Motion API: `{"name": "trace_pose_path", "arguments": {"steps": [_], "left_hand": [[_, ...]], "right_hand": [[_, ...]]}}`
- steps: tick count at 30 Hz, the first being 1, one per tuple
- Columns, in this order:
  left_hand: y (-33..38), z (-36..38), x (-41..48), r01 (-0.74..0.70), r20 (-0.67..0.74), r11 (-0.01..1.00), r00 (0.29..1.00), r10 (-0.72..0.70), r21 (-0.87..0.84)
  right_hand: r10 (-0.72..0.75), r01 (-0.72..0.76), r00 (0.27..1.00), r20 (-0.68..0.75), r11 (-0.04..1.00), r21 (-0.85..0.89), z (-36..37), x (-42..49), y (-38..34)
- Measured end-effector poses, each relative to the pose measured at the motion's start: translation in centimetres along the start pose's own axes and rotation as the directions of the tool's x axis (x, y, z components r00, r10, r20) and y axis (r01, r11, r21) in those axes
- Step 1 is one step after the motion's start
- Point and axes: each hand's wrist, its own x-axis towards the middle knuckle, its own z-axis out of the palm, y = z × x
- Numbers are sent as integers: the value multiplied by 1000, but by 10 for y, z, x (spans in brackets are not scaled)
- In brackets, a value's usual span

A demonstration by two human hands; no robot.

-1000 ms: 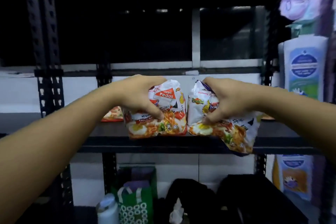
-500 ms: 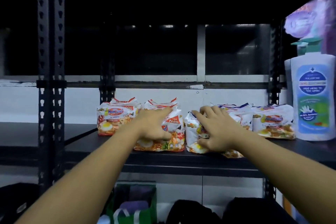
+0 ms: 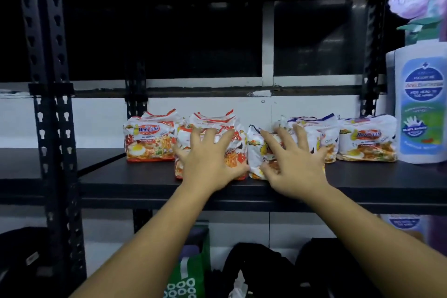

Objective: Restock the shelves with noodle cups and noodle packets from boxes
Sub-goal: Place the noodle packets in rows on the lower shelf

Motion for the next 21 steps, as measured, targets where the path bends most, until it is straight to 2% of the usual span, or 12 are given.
{"name": "trace_pose_path", "arguments": {"steps": [7,21], "left_hand": [[-12,3,5,30,-19,1000,999,-30,5],[-133,-10,9,188,26,977,981,-192,105]], "right_hand": [[40,-40,999,-15,999,21,11,10,-2],[53,-52,998,-37,999,15,20,12,-9]]}}
